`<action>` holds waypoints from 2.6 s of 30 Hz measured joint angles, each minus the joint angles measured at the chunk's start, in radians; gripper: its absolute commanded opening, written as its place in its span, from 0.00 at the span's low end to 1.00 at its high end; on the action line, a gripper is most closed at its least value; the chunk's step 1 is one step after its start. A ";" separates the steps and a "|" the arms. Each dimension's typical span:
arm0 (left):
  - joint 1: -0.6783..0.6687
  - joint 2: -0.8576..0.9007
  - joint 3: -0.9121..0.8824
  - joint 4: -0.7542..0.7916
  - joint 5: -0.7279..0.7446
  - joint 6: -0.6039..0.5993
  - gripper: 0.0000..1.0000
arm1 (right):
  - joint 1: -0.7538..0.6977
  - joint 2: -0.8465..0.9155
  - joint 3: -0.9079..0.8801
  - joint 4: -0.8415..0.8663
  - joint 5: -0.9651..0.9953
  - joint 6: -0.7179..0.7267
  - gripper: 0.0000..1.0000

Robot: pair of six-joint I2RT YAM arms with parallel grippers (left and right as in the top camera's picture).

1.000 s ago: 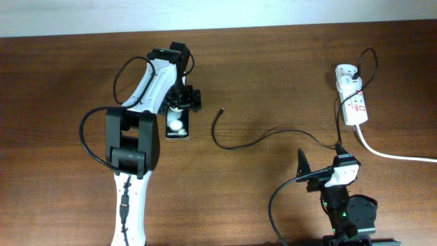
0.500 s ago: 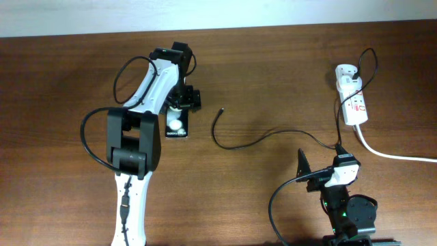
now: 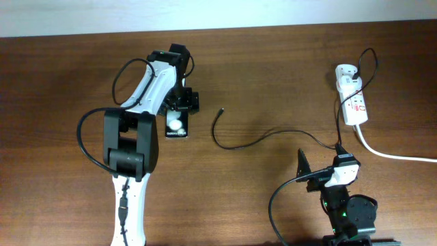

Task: Plug charger to phone and switch on socket

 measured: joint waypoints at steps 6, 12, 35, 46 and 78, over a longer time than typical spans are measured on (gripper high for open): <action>0.001 0.000 -0.003 0.008 0.011 0.010 0.92 | 0.000 0.000 0.000 0.000 0.000 0.000 0.99; 0.007 0.000 -0.006 0.021 0.026 0.047 0.92 | 0.000 0.000 0.000 0.000 0.000 0.000 0.99; 0.007 -0.033 -0.061 0.060 0.024 0.056 0.73 | 0.000 0.000 0.000 0.000 0.000 0.000 0.99; 0.009 0.054 0.095 -0.183 0.048 0.056 0.72 | 0.000 0.000 0.000 0.000 0.000 0.001 0.99; 0.009 0.070 0.311 -0.328 0.829 0.353 0.63 | 0.000 0.000 0.000 0.000 0.000 0.000 0.99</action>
